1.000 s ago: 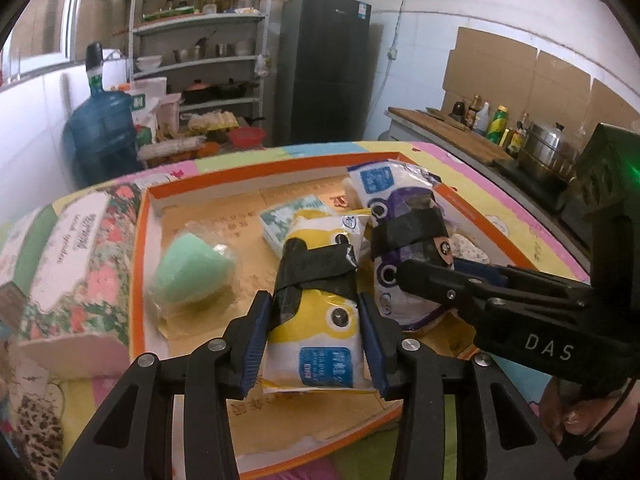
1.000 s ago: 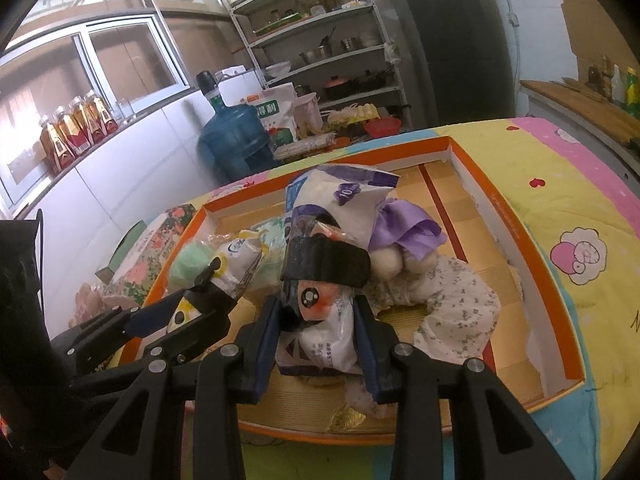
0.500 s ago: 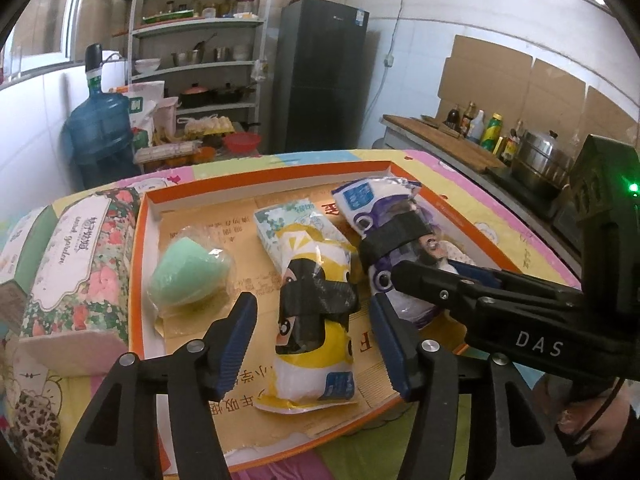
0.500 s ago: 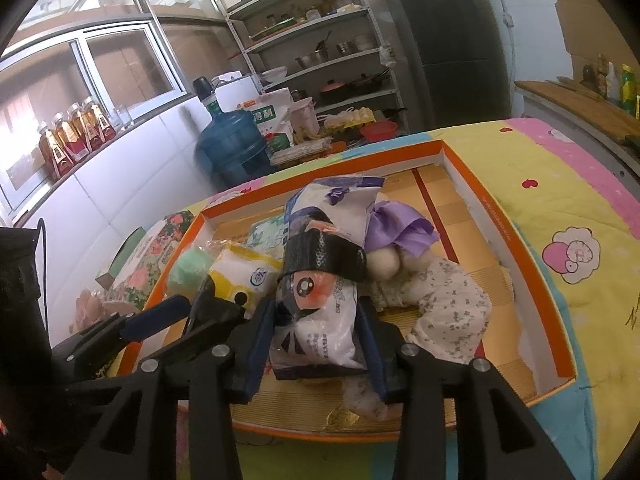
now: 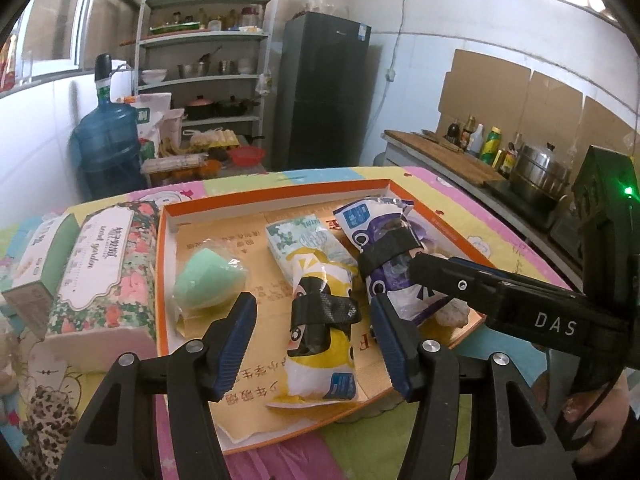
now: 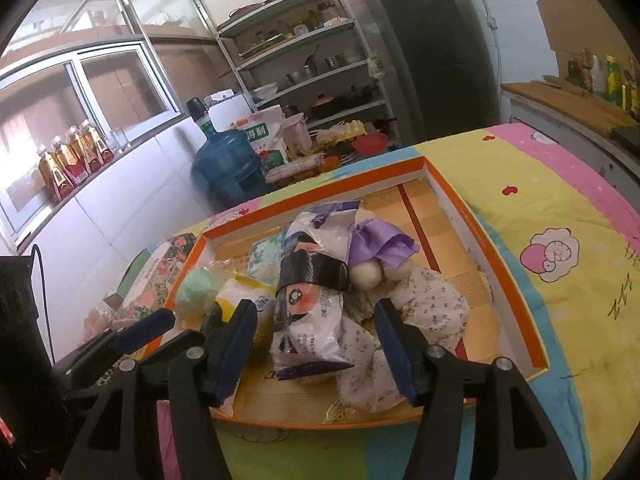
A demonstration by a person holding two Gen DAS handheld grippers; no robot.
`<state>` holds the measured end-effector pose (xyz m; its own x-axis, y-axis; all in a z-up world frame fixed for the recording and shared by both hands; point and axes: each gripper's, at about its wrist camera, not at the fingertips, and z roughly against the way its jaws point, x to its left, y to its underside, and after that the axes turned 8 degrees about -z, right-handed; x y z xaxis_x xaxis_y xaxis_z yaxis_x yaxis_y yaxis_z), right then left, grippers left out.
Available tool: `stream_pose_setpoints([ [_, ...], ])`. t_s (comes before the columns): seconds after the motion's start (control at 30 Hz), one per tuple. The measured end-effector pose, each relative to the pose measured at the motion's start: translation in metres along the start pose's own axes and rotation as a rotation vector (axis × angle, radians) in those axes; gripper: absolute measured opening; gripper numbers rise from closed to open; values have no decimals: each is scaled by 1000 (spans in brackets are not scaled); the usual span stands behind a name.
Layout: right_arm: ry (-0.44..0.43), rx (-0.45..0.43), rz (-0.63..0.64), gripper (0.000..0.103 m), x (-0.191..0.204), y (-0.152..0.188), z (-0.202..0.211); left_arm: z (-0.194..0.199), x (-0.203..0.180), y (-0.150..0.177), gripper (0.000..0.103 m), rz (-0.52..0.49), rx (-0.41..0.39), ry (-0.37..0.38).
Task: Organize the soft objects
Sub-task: 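Open both grippers to drop the wet-wipe pack and snack bag into the box, then move both tools back over the plush bunny and leopard scrunchie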
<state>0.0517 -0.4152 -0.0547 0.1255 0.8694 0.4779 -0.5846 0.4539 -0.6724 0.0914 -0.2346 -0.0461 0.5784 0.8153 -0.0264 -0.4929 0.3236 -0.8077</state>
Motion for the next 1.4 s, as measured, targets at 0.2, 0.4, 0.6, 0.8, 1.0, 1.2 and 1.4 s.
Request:
stream_pose_setpoints([
  [0.2,4,-17,13,61,10,1,8,12,7,3,61,11,-16,-9],
  [0.4,1,-31,27,61,22,3,16,28,15,5,61,18,-38,-34],
  [0.6,-6,-36,56,61,40,8,21,46,30,11,61,38,-55,-64],
  [0.8,-19,-36,93,61,64,15,24,67,48,20,61,63,-74,-107],
  [1.0,-35,-26,136,61,92,24,24,86,70,30,61,98,-86,-147],
  [1.2,-53,-15,179,61,120,35,22,104,92,42,61,136,-97,-178],
  [1.4,-68,-5,220,61,146,45,20,121,111,54,61,163,-111,-206],
])
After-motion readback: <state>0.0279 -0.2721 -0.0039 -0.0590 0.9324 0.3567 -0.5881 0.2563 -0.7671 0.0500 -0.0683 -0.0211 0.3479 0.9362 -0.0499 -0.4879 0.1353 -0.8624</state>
